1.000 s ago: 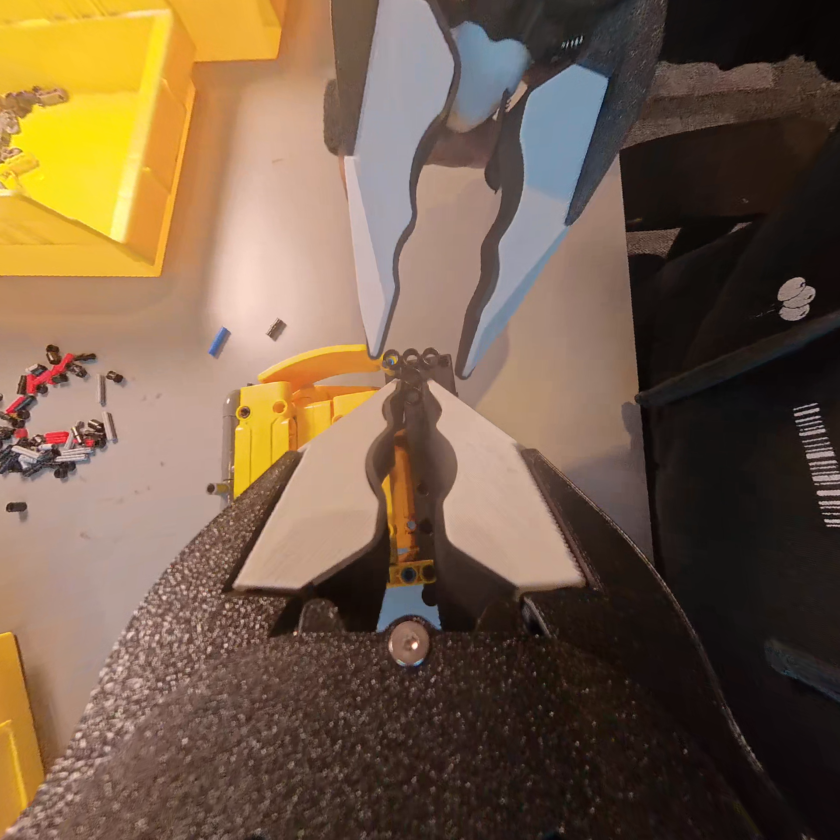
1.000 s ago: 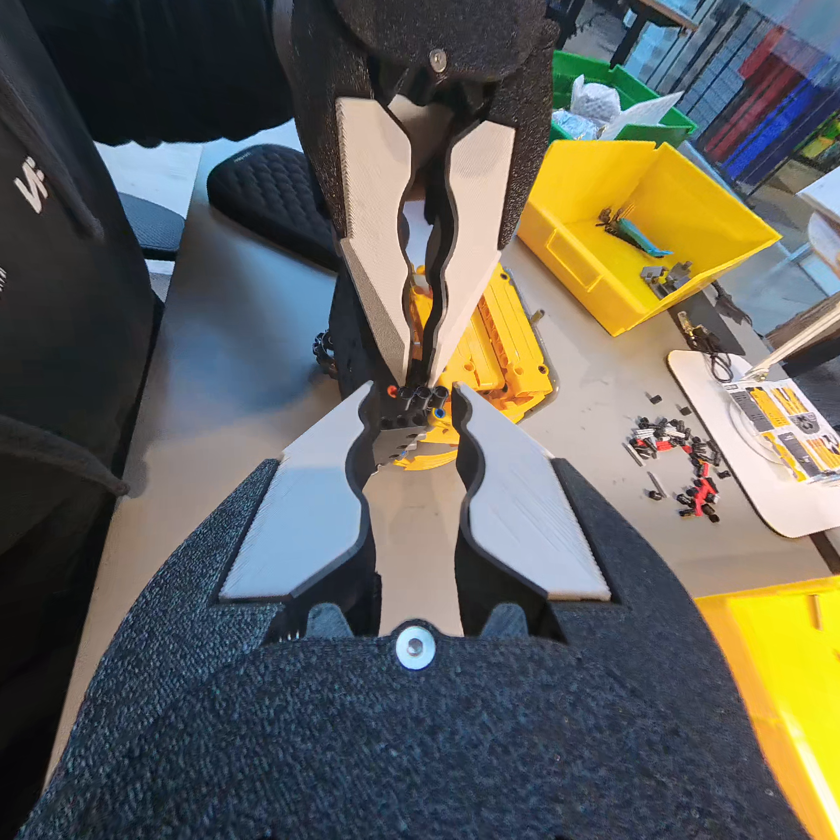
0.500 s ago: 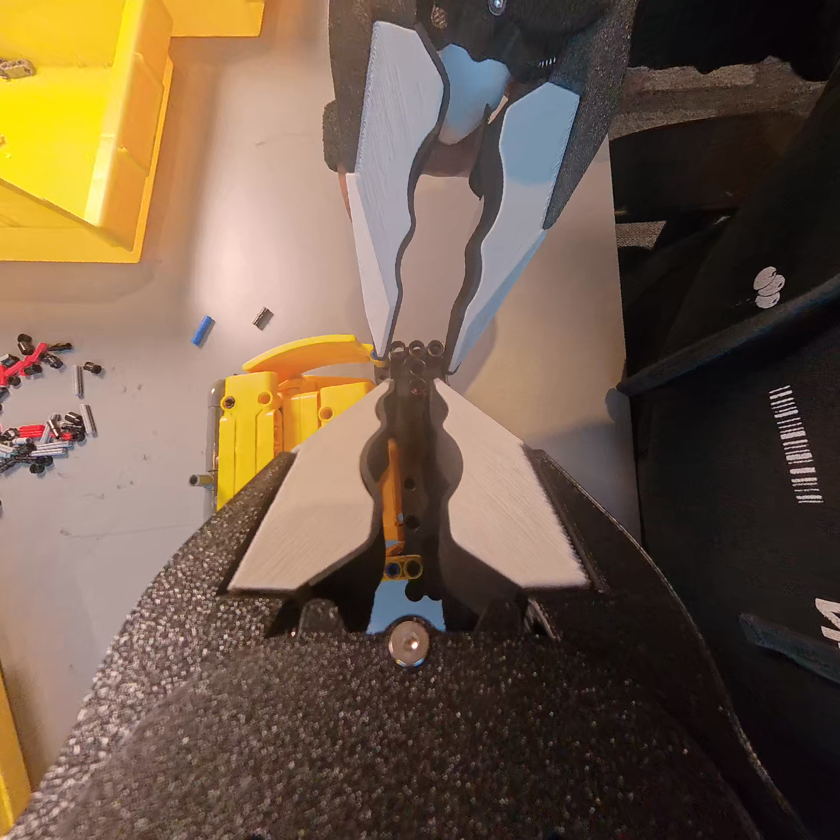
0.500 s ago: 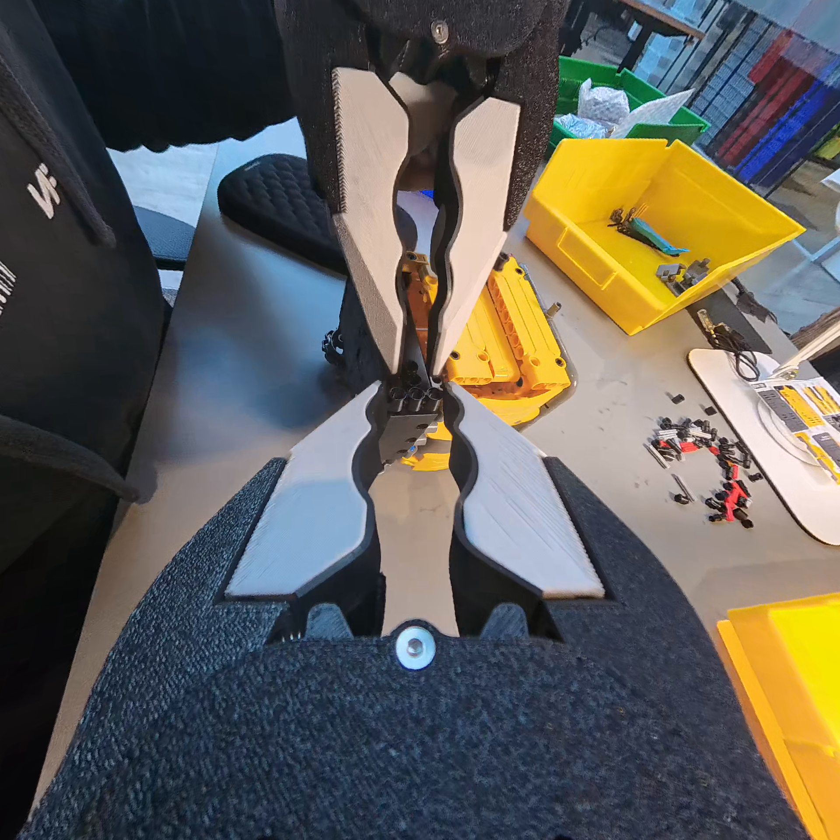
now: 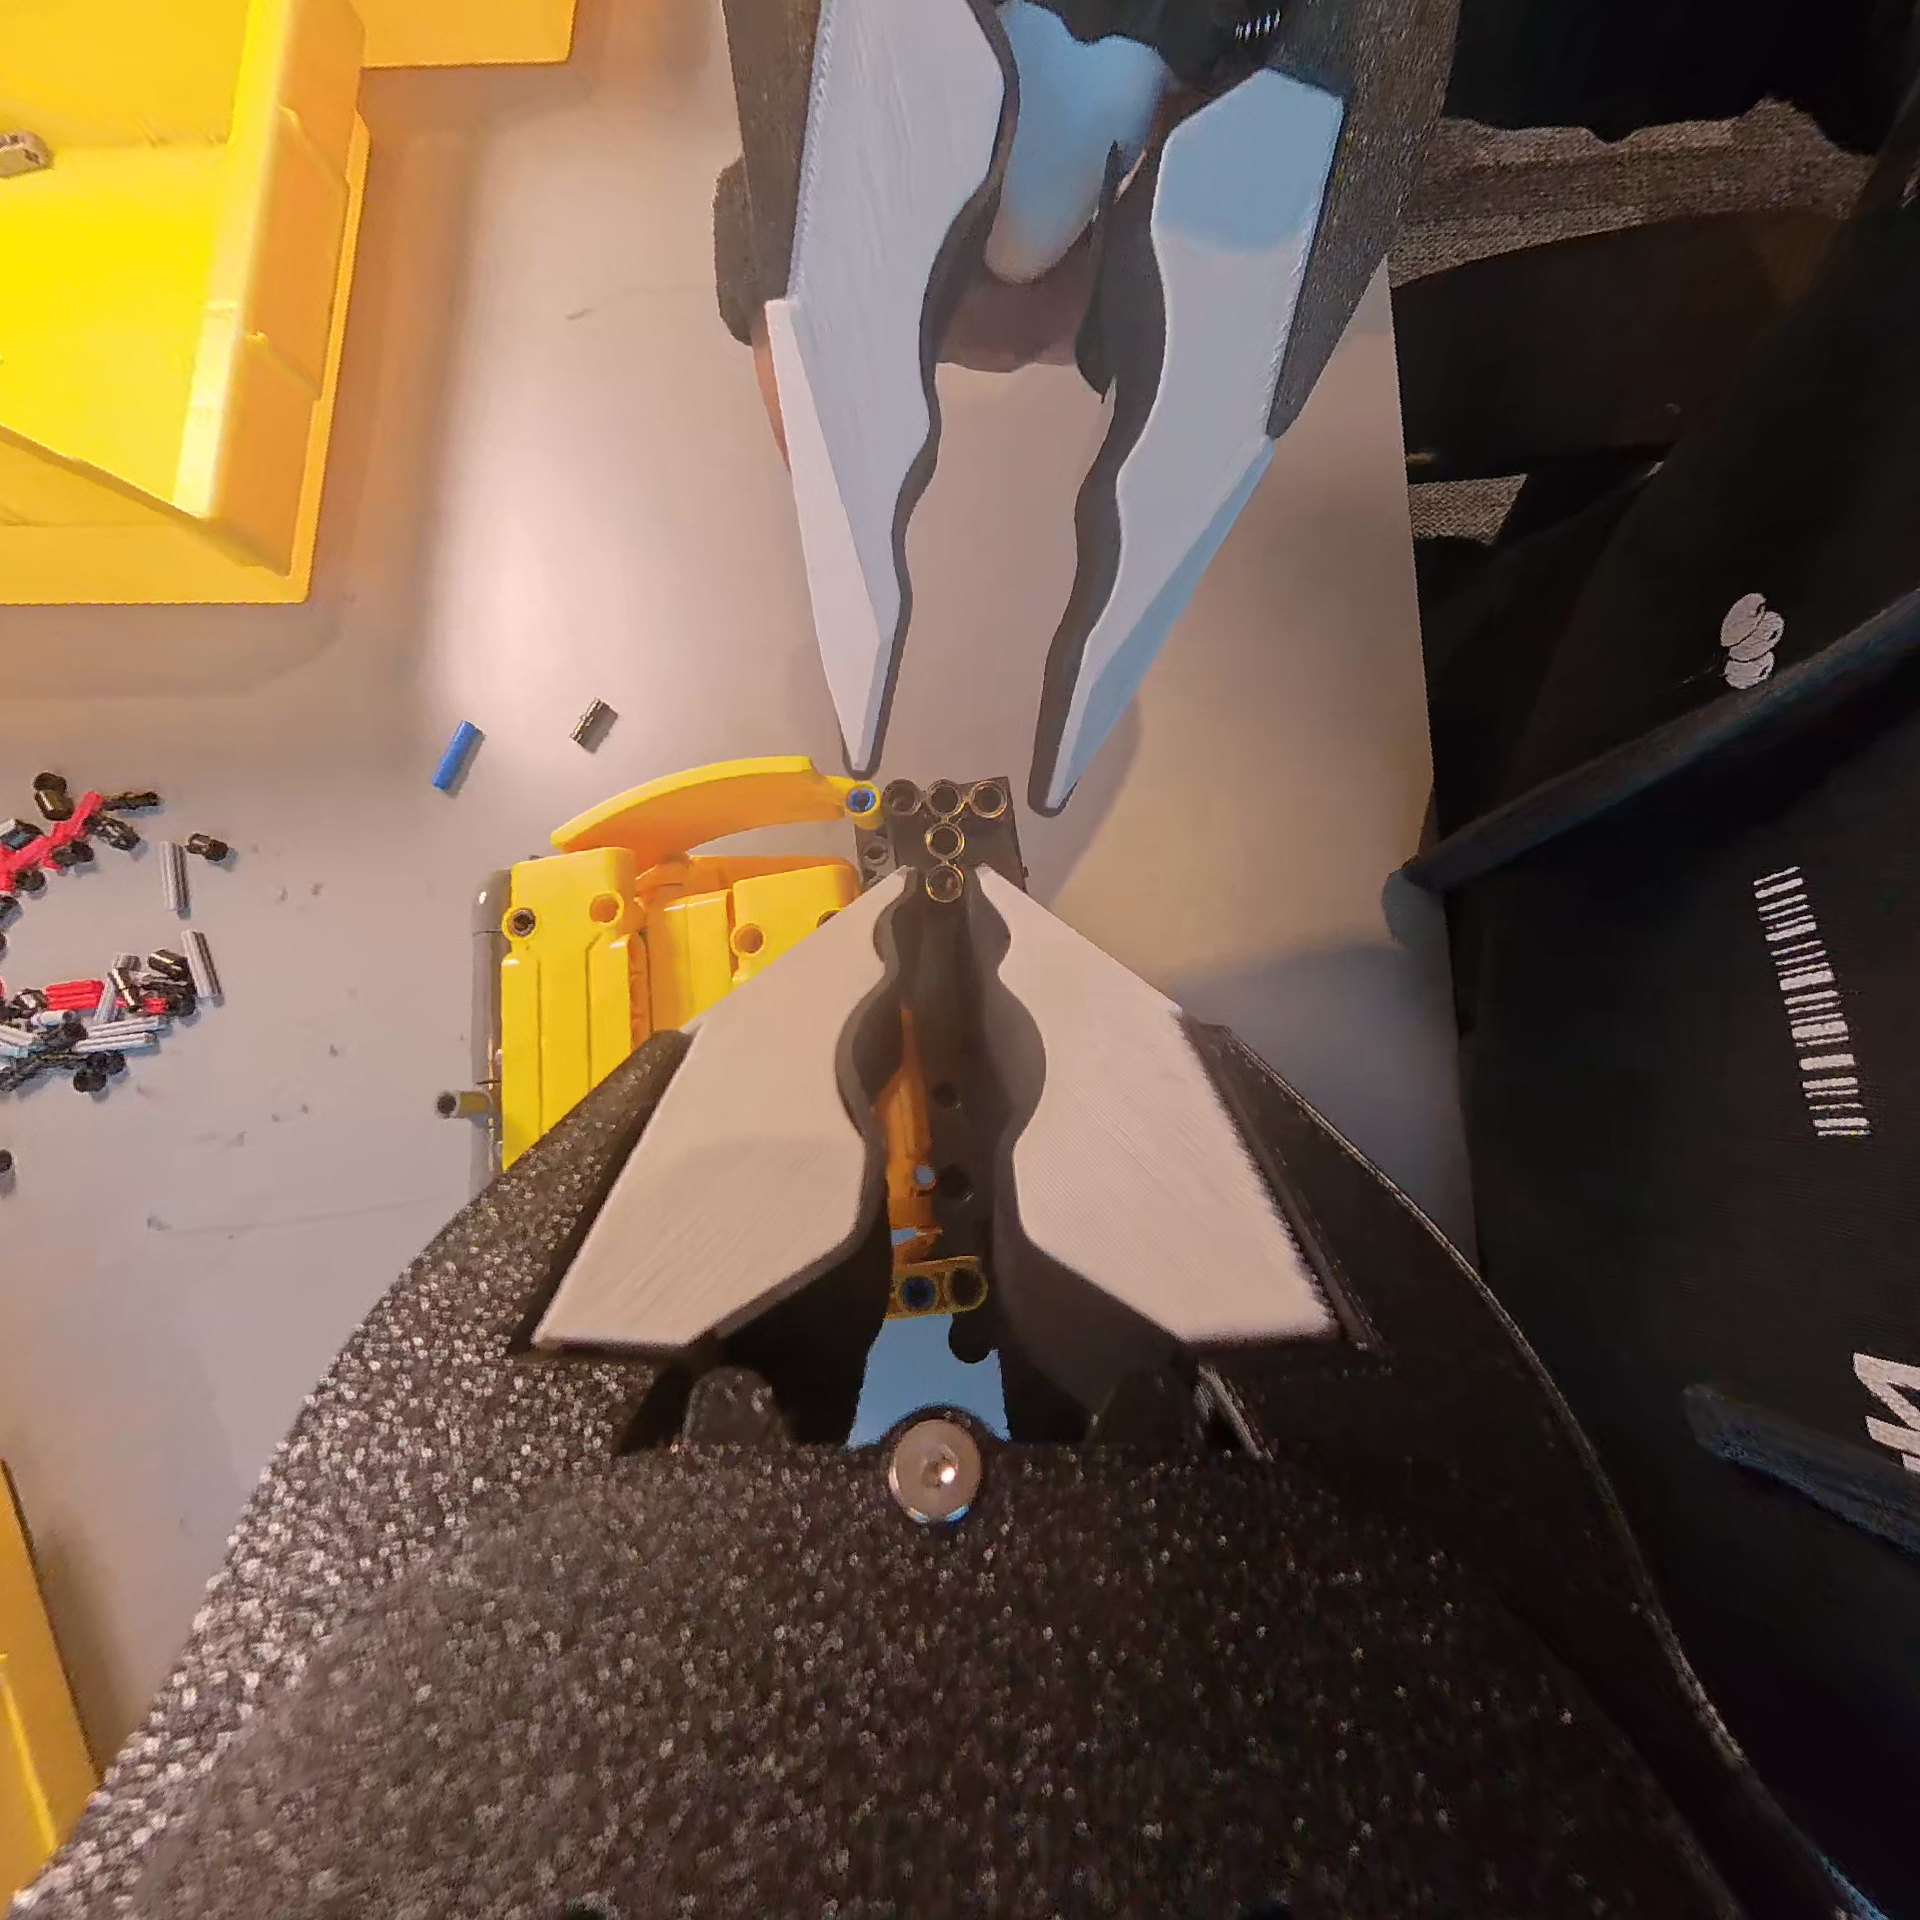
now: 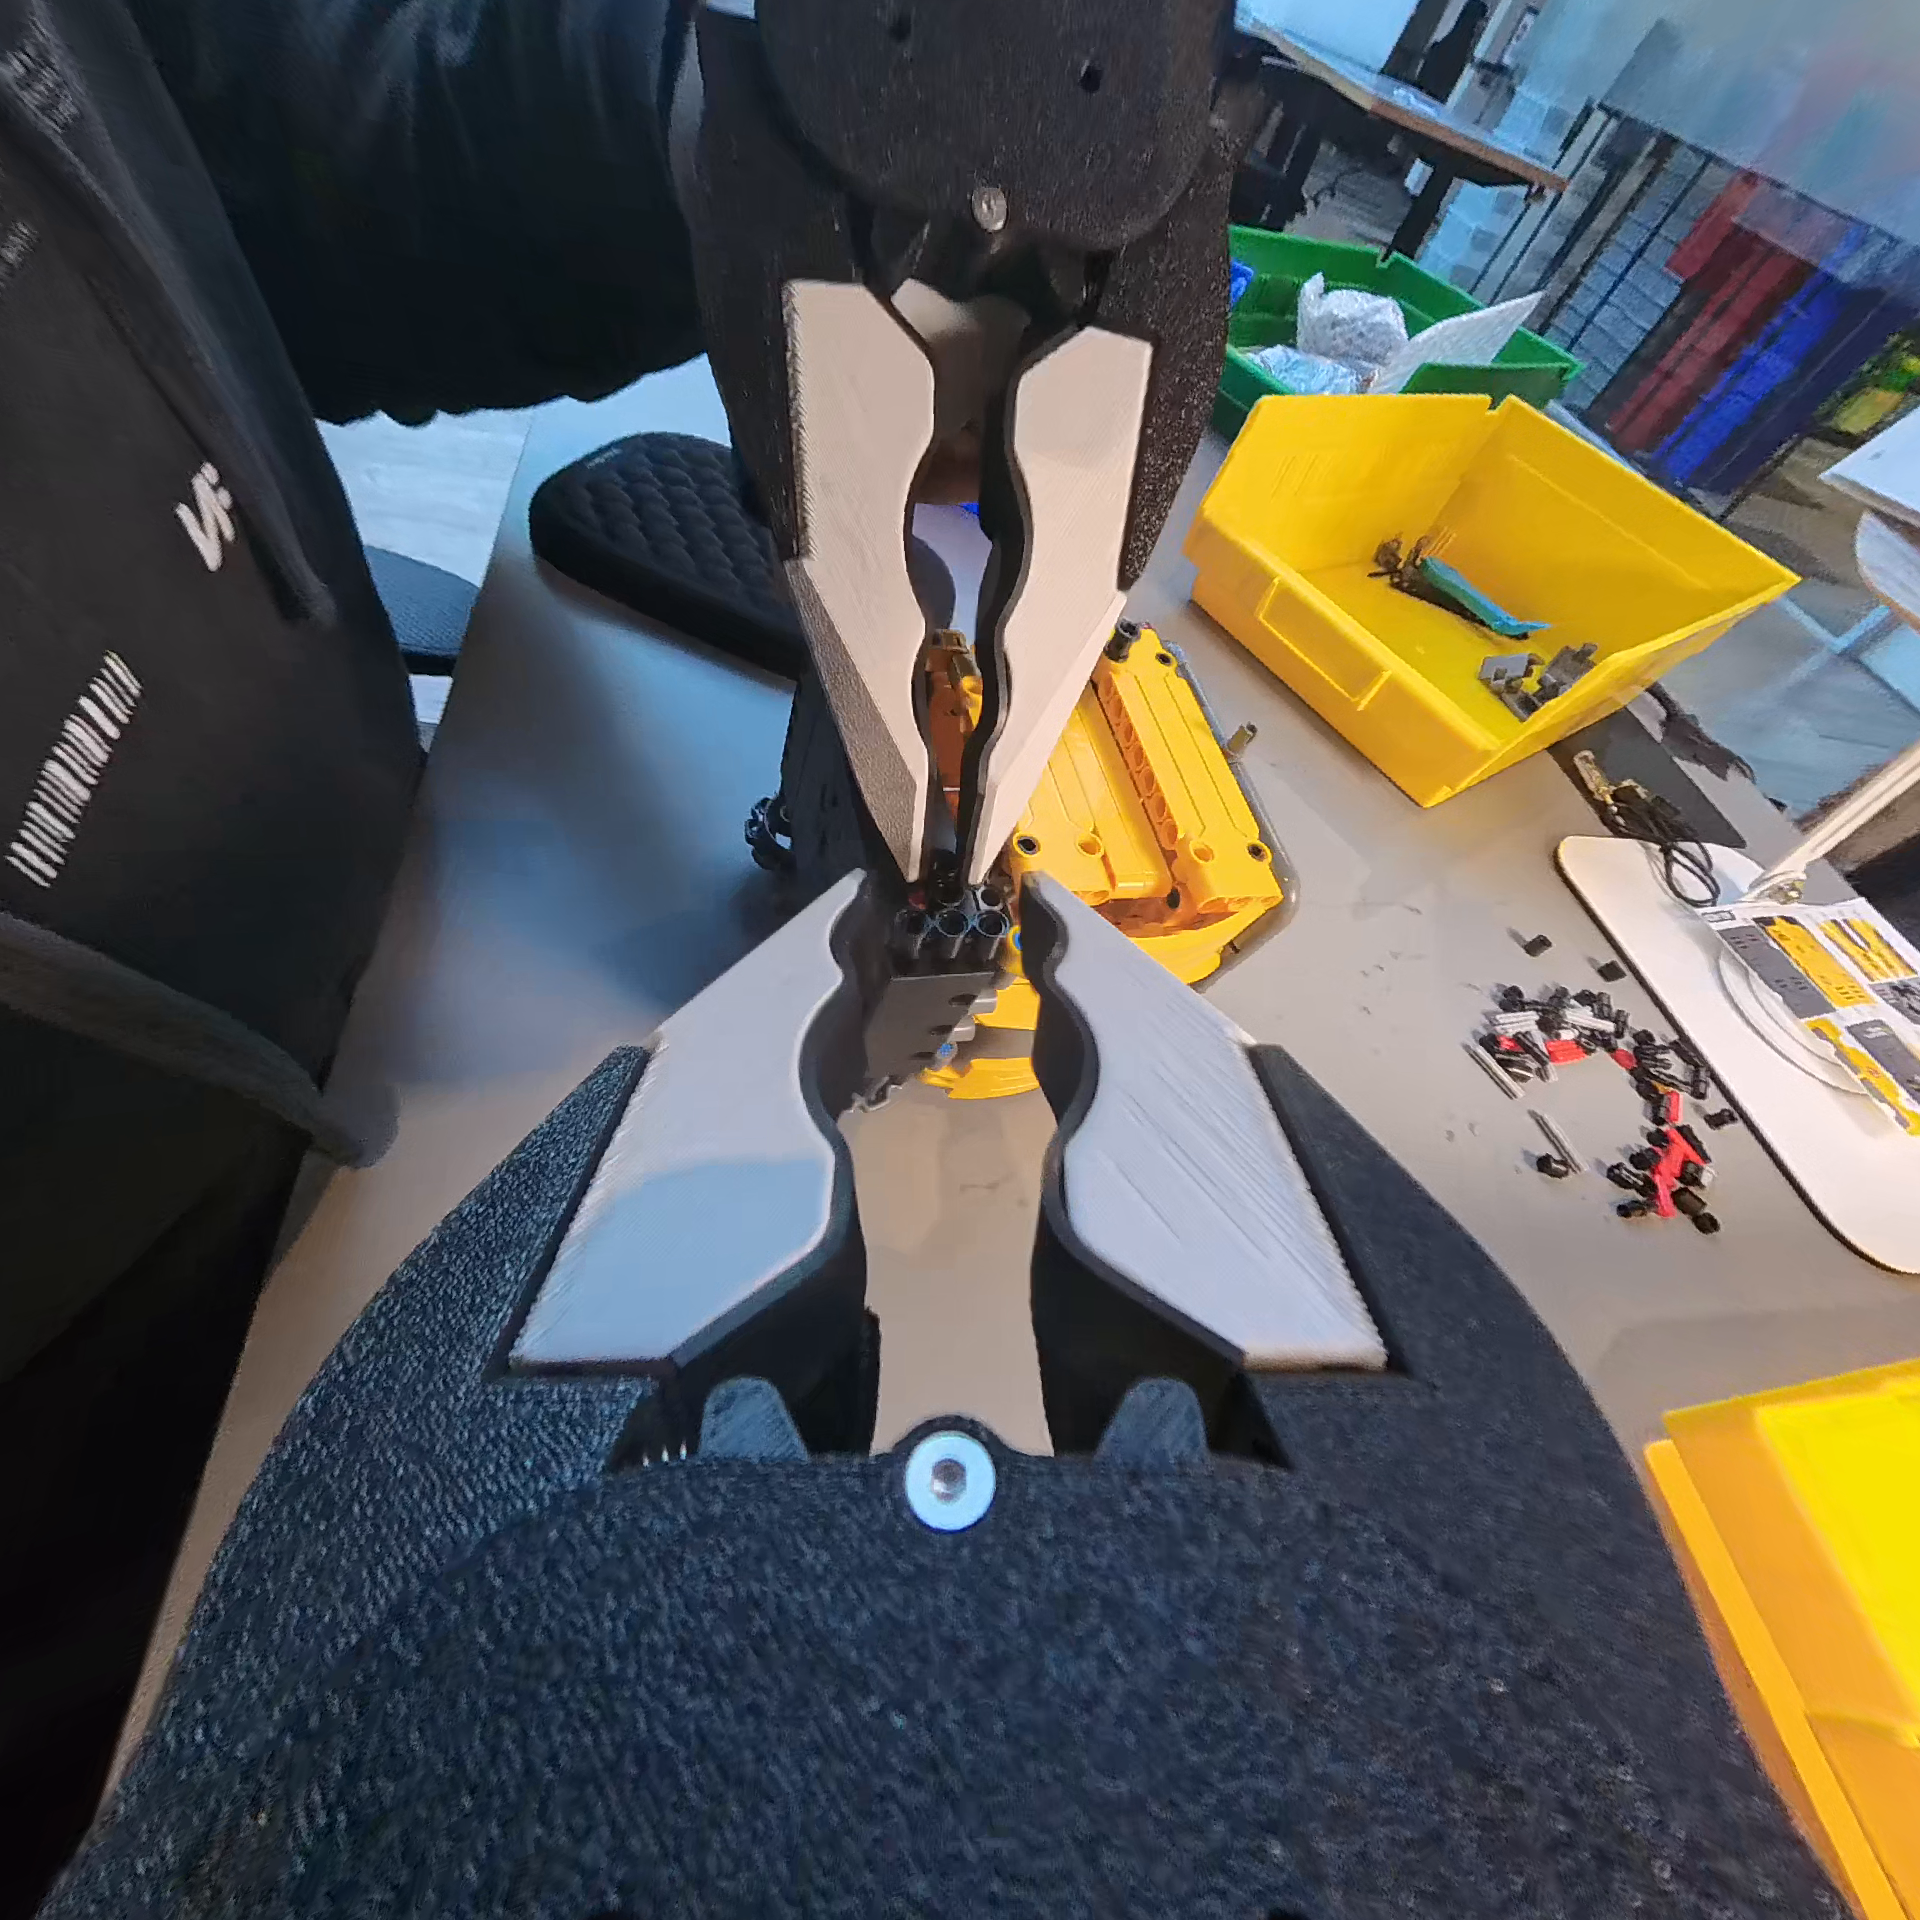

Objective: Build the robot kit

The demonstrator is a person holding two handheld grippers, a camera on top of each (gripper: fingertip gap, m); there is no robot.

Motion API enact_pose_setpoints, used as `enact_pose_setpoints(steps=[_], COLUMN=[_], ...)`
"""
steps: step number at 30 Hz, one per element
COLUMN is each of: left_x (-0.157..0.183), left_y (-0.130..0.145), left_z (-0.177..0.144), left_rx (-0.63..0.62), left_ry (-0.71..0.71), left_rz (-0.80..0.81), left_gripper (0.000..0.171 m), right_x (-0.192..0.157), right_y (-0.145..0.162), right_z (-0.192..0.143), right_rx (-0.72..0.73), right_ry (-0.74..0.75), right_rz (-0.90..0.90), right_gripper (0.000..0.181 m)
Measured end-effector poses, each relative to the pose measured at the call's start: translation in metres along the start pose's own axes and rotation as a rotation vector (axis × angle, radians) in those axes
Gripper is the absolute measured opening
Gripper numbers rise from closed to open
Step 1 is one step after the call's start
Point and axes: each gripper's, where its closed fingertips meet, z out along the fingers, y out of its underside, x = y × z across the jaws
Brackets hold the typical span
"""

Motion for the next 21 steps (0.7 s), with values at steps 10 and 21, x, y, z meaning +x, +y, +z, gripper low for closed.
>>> enact_pose_setpoints(steps=[10, 21], left_x=[0.002, 0.005], left_y=[0.000, -0.001], left_z=[0.001, -0.002], left_rx=[0.004, 0.040], left_ry=[0.013, 0.019], left_rz=[0.002, 0.018], left_gripper=[0.010, 0.004], right_x=[-0.003, -0.005], right_y=[0.012, 0.013], right_z=[0.004, 0.001], right_rx=[-0.018, -0.006], right_ry=[-0.041, -0.081], right_rz=[0.018, 0.005], right_gripper=[0.017, 0.017])
